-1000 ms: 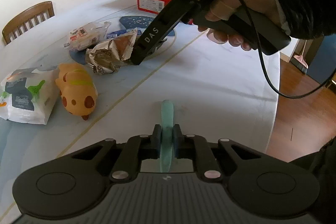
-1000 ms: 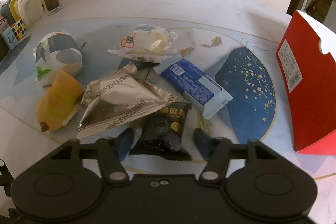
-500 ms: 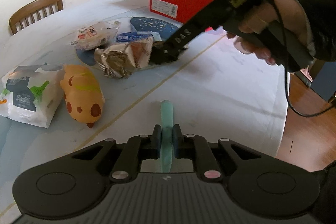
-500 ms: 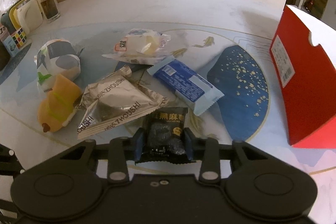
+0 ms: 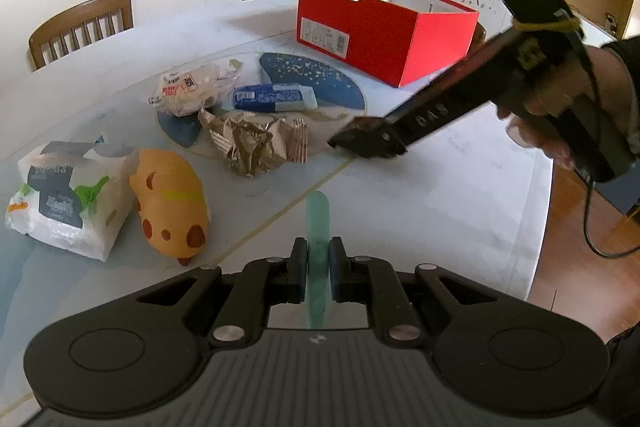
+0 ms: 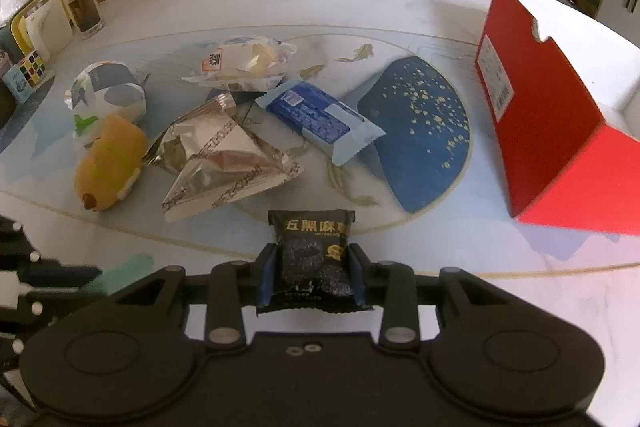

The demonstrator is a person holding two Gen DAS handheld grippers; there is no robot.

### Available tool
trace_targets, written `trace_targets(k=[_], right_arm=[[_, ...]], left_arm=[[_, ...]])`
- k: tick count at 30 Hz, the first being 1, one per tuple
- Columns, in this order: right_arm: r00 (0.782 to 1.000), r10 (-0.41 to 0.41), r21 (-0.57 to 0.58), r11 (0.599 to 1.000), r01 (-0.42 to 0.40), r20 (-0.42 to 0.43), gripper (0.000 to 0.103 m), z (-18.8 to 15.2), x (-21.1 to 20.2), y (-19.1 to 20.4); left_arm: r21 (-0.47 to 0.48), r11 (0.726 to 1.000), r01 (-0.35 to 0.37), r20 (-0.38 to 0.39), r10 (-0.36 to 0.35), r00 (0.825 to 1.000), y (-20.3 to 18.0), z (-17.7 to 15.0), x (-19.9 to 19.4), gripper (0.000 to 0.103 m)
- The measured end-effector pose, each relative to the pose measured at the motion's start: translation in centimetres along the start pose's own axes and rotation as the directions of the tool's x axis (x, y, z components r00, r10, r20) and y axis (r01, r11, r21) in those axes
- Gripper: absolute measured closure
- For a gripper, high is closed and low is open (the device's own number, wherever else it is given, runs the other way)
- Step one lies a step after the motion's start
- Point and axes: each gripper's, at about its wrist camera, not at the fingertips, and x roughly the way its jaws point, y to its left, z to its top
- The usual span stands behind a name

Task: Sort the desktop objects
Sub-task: 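Carry the black snack packet toward the red box while left gripper holds the green strip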

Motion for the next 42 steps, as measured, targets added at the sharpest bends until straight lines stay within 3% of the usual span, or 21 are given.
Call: trace_targets(k=[21, 42], right_arm=[[0.996, 0.050, 0.008, 0.999, -0.050, 0.069, 0.067, -0.1, -6.7, -0.9], [0.981, 0.146, -0.078, 0.988, -0.137, 0.129, 0.068, 4.0, -9.7, -11.8]], left_arm=[[-0.053, 0.998, -0.031, 0.064, 0.035, 0.997, -0.4, 3.9, -1.4, 0.093], [-0.106, 0.993, -0.057, 0.134, 0.071, 0.988, -6.1, 14.5, 4.5, 0.093]])
